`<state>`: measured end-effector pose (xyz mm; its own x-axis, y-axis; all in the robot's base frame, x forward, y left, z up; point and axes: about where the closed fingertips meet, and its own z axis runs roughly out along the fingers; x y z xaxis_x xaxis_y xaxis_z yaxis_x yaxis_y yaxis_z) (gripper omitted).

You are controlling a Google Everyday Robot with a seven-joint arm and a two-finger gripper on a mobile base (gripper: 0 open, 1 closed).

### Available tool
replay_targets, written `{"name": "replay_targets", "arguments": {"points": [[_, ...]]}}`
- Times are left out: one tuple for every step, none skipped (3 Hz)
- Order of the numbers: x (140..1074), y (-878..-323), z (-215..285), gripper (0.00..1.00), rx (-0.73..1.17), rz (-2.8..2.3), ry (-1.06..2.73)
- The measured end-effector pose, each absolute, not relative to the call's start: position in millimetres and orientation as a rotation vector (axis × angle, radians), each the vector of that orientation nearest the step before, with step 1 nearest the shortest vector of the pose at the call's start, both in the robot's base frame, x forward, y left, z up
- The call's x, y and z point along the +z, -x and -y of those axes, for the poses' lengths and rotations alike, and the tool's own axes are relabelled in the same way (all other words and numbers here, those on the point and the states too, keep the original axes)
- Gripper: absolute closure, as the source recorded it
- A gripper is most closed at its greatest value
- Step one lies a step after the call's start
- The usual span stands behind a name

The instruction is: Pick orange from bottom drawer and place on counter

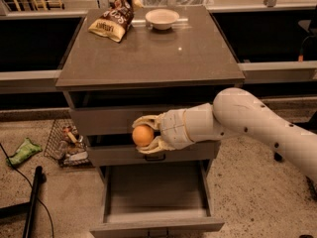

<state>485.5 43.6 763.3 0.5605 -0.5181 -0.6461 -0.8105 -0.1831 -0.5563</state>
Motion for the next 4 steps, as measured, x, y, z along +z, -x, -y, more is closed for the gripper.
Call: {"name": "replay_targets", "arguments": {"points": [[782.3,-505.1,-50.2,1.0,0.38,-1.091,1.848],[827.5,-535.7,-57.8,1.0,0.384,-1.096,1.818],[874.8,-572.7,-54.4,1.0,0.372,-1.109,1.719],[874.8,-572.8,-54.4,1.0,0.372,-1.109,1.719]]}}
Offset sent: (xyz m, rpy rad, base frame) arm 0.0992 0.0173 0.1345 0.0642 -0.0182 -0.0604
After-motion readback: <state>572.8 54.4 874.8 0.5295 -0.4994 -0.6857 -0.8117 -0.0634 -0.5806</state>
